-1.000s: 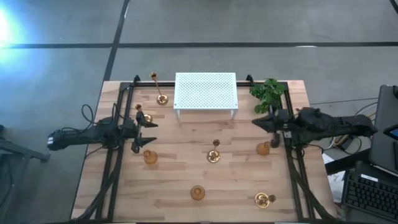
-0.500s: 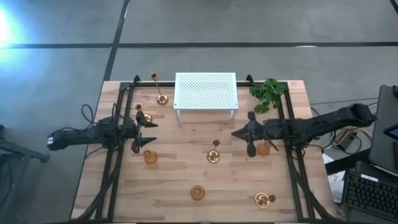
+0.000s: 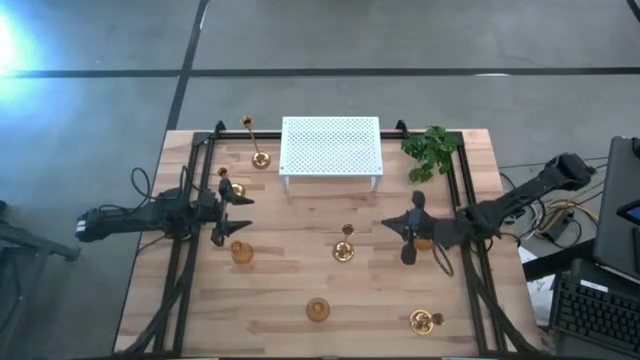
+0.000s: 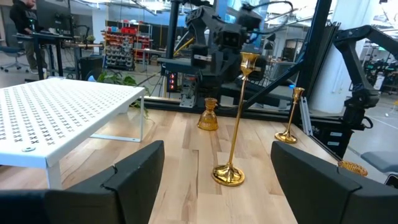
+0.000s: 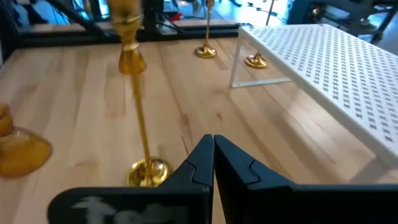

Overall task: Pick & Place candle stick holders
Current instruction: Put the large golden candle holder on the shelf

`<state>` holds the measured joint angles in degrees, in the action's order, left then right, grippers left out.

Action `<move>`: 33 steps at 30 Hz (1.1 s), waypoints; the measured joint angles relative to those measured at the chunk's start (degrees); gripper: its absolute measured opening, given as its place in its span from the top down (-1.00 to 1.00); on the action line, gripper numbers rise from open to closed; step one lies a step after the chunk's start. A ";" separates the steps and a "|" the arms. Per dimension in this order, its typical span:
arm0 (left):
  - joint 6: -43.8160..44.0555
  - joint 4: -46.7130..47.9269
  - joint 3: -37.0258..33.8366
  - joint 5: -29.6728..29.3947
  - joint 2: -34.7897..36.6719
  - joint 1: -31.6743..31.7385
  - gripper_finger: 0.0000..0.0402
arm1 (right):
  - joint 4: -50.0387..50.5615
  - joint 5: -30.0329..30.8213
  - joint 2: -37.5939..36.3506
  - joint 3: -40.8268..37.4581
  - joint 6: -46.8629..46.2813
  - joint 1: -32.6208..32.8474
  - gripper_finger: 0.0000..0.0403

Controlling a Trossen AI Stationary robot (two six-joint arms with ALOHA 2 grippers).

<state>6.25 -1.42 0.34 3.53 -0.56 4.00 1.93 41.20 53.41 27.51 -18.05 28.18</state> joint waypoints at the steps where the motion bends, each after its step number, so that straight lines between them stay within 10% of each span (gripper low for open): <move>1: -0.01 -0.01 0.00 0.00 0.00 0.01 -0.50 | 1.39 1.47 -0.04 0.42 -1.30 1.87 0.96; 24: 0.01 -0.10 0.00 0.02 -0.02 0.01 -0.50 | -9.14 8.31 13.26 3.75 -7.54 8.35 0.95; 33: 0.00 -0.12 0.00 0.02 -0.02 0.00 -0.50 | -16.08 1.75 20.63 3.84 -7.93 2.21 0.54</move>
<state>6.26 -1.54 0.34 3.55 -0.58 4.00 -14.15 42.95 74.04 31.35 -25.99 30.39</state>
